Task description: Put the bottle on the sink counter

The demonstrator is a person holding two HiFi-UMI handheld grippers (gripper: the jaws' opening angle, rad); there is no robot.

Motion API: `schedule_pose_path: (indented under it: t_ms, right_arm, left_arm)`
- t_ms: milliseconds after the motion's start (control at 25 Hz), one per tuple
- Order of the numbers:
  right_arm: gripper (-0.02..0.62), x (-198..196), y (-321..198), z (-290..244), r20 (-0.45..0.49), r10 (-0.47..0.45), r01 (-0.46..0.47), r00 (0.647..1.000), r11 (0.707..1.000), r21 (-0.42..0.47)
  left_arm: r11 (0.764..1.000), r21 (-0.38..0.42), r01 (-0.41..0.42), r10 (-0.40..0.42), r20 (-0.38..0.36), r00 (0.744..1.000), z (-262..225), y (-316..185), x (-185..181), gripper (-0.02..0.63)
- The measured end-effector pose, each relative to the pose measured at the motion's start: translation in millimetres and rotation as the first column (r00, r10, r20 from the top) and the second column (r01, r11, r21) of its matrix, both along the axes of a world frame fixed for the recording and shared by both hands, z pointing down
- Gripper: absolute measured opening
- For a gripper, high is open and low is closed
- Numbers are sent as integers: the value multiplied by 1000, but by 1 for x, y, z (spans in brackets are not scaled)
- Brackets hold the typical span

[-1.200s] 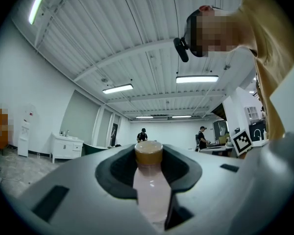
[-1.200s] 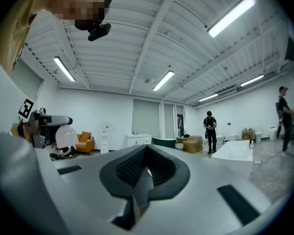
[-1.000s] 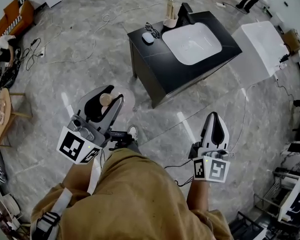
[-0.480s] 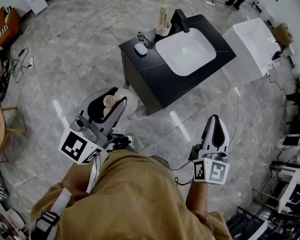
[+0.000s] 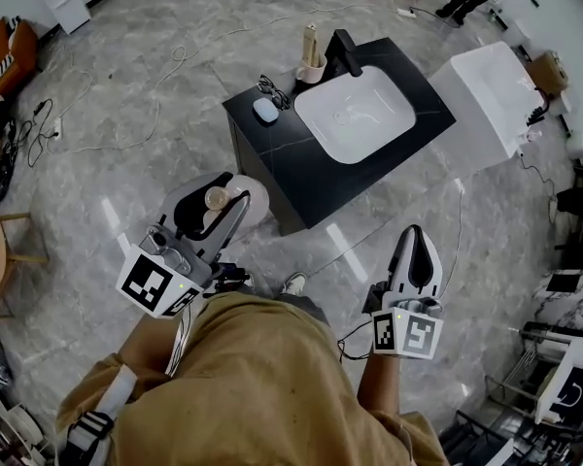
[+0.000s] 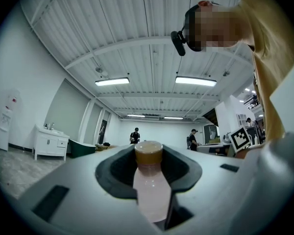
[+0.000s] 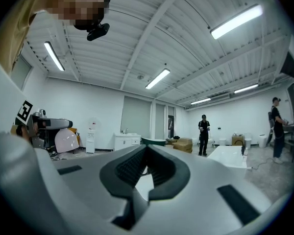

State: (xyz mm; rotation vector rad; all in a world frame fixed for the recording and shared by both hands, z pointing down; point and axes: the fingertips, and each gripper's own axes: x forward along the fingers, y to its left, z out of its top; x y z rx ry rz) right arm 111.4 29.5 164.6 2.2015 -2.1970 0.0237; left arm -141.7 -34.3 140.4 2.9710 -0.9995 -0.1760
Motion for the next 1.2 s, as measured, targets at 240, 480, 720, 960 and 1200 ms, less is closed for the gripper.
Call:
schedule_pose_path:
  t_ms: [240, 480, 720, 960, 1200]
  right_arm:
    - [5, 11, -25, 6, 4, -77, 77, 997, 997, 12]
    - [5, 18, -28, 20, 11, -112, 113, 994, 993, -17]
    - [5, 21, -26, 29, -13, -117, 116, 993, 993, -36]
    - [5, 29, -25, 40, -3, -115, 115, 993, 992, -55]
    - [5, 26, -28, 46, 7, -126, 126, 992, 990, -61]
  left_arm:
    - [999, 19, 34, -34, 17, 999, -1, -9, 20, 126]
    - [999, 16, 44, -44, 39, 998, 0, -11, 35, 126]
    - [999, 2, 37, -37, 46, 998, 12, -16, 50, 126]
    - [999, 5, 38, -38, 74, 997, 23, -22, 63, 126]
    - [999, -13, 33, -32, 88, 996, 37, -32, 71, 126]
